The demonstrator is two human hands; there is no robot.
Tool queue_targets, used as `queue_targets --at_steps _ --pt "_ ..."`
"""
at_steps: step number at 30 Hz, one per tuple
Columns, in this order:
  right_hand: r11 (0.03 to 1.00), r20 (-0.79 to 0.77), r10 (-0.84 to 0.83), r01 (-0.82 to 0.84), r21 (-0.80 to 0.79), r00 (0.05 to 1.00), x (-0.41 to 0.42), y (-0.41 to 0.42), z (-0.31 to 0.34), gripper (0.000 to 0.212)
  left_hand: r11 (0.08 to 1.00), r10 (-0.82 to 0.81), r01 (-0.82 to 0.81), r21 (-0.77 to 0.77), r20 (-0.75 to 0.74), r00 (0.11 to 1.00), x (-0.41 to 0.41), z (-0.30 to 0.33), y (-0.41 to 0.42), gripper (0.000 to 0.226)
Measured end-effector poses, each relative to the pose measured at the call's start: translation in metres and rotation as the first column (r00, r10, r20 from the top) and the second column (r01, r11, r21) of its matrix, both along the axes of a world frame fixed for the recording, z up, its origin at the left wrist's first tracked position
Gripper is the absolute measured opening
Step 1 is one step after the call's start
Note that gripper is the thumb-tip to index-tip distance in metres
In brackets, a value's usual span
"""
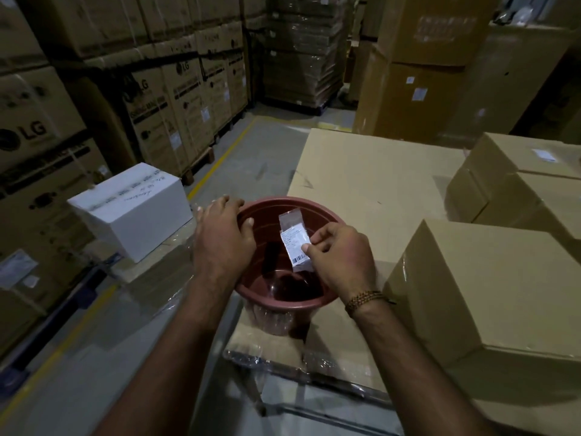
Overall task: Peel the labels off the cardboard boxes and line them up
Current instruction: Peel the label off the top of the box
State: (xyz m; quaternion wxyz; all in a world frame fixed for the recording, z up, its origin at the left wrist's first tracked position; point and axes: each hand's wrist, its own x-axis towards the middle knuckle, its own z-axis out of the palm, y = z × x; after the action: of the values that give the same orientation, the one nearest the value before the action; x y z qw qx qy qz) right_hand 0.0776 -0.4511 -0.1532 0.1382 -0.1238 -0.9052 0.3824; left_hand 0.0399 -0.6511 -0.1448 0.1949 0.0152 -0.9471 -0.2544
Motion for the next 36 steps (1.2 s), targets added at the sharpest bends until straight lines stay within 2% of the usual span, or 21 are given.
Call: queue_targets --at_steps 5,10,21,33,36 --pt "0.999 0.068 0.003 -0.006 0.040 0.998 -0.006 -0.013 -0.005 0.027 0.988 -0.049 0.038 0.147 0.076 0.996 0.005 -0.007 0.000 0.034" --pt "0.998 0.110 0.004 -0.011 0.062 0.994 -0.008 -0.015 -0.011 0.029 0.977 -0.086 0.074 0.201 0.054 0.995 0.011 -0.013 0.006 0.043" --pt "0.995 0.187 -0.020 0.002 0.097 0.982 -0.017 -0.002 -0.013 0.029 0.977 -0.092 0.078 0.197 0.064 0.994 0.013 -0.022 0.025 0.044" --pt "0.997 0.204 0.058 -0.068 0.039 0.977 -0.018 0.009 -0.016 0.027 0.991 -0.103 0.096 0.094 0.076 0.992 0.014 -0.022 0.028 0.047" --pt "0.993 0.200 0.052 -0.072 0.091 0.978 -0.019 0.009 -0.014 0.027 0.990 -0.099 0.090 0.110 0.082 0.992 0.014 -0.021 0.028 0.047"
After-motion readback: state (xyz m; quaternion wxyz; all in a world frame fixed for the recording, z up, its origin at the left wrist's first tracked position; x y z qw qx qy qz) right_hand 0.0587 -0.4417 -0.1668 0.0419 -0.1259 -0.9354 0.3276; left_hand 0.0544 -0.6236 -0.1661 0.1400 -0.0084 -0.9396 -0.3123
